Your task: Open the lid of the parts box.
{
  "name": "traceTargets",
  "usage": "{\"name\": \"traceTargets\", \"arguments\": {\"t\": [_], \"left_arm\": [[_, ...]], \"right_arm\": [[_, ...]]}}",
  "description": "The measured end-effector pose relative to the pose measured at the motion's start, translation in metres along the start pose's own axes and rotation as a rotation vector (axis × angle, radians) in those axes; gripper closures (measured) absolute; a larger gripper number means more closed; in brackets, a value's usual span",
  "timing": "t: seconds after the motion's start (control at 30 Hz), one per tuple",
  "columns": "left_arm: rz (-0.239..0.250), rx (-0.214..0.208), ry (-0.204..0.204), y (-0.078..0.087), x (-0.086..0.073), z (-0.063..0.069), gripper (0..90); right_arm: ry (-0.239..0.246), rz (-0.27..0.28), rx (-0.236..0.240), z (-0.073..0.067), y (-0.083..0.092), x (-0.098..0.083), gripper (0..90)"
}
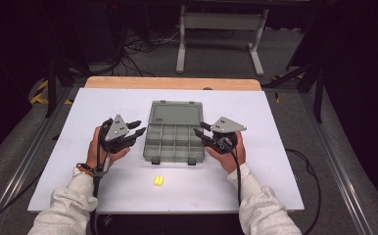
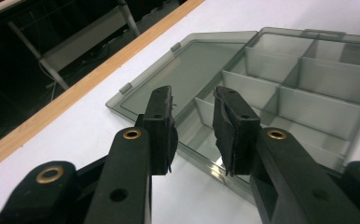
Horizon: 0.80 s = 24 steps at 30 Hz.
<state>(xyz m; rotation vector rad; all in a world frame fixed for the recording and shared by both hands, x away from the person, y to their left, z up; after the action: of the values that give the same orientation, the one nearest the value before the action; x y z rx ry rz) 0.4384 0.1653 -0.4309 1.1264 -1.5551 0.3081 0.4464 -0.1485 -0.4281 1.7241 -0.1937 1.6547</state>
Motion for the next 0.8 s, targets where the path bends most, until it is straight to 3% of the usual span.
{"name": "traceTargets", "arguments": {"t": [0.17,0.57,0.8], "left_arm": [[0.019,-0.011,0.015,0.011,-0.011,0.005,65.3],[0.032,-0.025,-0.025,0.042,-0.024,0.021,58.0],[0.047,-0.027,-0.012,0.056,-0.029,0.026,51.8]], "right_arm": [[0.020,0.019,0.042,-0.012,0.002,0.001,59.9],[0.081,0.012,0.102,-0.047,0.009,-0.003,51.0],[0.091,0.025,0.146,-0.060,0.013,-0.004,46.3]]}}
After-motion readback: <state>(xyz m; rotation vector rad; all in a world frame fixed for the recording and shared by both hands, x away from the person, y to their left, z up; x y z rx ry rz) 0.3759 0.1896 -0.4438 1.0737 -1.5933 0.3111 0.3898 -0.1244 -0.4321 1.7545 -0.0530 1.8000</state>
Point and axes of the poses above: each handheld gripper's, and its own axes: y roughly backward along the jaws, x roughly out of its top, z roughly to its right, the point moved 3 cm from there along -y, roughly forward along the jaws, and after that the axes turned 9 degrees about x, right-handed, at the moved point
